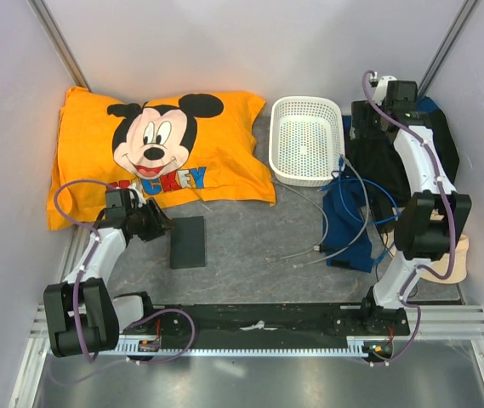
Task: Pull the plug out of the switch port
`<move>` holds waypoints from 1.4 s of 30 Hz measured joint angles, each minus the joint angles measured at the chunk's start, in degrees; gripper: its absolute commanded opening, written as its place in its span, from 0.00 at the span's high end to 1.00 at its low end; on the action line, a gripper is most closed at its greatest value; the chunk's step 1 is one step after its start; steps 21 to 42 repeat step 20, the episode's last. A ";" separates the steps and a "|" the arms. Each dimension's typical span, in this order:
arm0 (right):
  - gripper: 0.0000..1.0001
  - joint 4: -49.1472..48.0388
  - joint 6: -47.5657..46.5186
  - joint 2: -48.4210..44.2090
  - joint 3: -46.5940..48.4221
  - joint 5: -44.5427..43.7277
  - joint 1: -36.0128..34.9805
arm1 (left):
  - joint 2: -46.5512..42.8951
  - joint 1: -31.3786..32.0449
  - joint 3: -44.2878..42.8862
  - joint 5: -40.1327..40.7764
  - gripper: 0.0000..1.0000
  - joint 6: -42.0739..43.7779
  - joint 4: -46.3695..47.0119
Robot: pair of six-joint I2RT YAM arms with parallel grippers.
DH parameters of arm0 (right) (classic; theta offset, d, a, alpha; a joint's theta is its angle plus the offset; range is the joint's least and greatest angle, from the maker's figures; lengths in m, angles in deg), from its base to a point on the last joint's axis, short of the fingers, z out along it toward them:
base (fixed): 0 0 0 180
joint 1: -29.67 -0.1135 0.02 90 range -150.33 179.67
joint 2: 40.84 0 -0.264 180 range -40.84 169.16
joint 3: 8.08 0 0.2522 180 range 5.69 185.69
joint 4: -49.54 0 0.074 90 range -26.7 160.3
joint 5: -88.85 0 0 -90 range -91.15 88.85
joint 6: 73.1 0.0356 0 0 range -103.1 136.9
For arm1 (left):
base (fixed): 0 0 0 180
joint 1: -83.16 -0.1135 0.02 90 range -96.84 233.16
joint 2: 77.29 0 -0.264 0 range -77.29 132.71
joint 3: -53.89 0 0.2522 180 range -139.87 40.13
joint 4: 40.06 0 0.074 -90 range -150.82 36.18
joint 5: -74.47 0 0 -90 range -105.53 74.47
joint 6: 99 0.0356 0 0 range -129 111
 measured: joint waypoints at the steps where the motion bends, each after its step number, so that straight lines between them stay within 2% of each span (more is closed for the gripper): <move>1: 0.02 -0.68 0.68 -1.22 -0.94 0.87 -0.02 | -0.63 -0.02 0.00 -0.76 0.29 0.52 0.00; 3: 0.02 -1.18 1.44 -4.57 -3.17 3.04 -0.35 | -1.64 -0.11 -0.13 -2.56 0.01 1.16 0.04; 6: 0.02 -1.92 2.38 -11.43 -6.82 2.05 -3.10 | -2.75 -0.11 -1.05 -5.22 0.00 2.78 -0.11; 11: 0.02 -4.44 4.15 -23.82 -16.92 -8.74 -15.93 | -5.44 -0.31 -5.99 -6.91 0.00 7.23 -1.88; 14: 0.02 -4.50 5.88 -28.70 -24.35 -11.85 -19.61 | -7.10 -0.66 -10.32 -5.99 0.00 11.80 -2.69; 20: 0.02 -2.01 8.00 -31.10 -31.10 -13.75 -19.21 | -11.06 -0.74 -15.10 0.04 0.00 19.26 -3.02; 42: 0.02 -2.01 8.00 -31.10 -31.10 -13.75 -19.21 | -11.06 -0.74 -15.10 0.04 0.00 19.26 -3.02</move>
